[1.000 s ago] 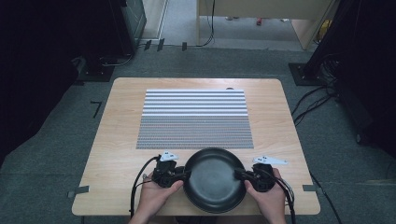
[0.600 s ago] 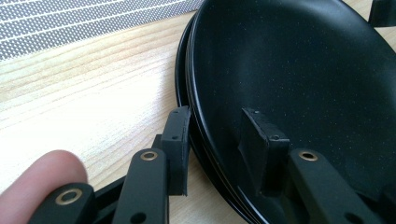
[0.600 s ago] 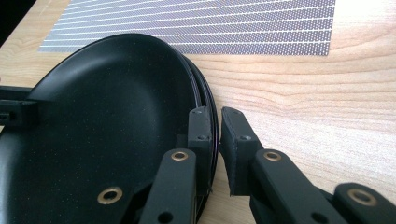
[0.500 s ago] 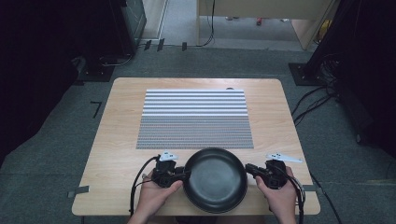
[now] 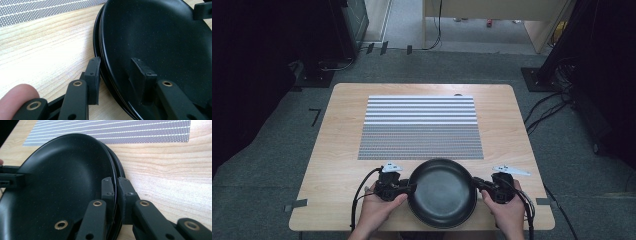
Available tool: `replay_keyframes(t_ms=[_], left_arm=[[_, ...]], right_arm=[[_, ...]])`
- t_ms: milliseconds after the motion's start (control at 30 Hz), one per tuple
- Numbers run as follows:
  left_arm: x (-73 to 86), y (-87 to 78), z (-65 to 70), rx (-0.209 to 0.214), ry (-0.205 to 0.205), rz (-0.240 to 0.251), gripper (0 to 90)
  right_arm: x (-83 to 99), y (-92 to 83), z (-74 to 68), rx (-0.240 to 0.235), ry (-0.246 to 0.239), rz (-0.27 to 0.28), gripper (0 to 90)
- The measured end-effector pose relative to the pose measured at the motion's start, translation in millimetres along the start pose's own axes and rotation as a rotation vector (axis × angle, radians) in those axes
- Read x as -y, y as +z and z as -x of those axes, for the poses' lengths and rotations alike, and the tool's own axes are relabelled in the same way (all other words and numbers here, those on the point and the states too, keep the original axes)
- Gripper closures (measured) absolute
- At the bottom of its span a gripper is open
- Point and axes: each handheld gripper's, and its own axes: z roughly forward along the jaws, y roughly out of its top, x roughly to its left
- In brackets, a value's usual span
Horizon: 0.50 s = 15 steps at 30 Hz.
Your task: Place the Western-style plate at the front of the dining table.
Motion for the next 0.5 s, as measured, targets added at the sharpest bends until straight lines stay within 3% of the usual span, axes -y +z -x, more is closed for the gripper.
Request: replay_keyframes(t_ms=[400, 500], left_arm=[[-1.0, -2.7, -1.3, 0.022, -0.011, 0.005, 60.8], [-1.2, -3.6, -3.9, 0.039, -0.02, 0.001, 61.4]], right_arm=[[8.8, 10.0, -8.8, 0.007, 0.024, 0.076, 83.8], [12.3, 11.8, -14.1, 0.038, 0.01, 0.104, 83.3]])
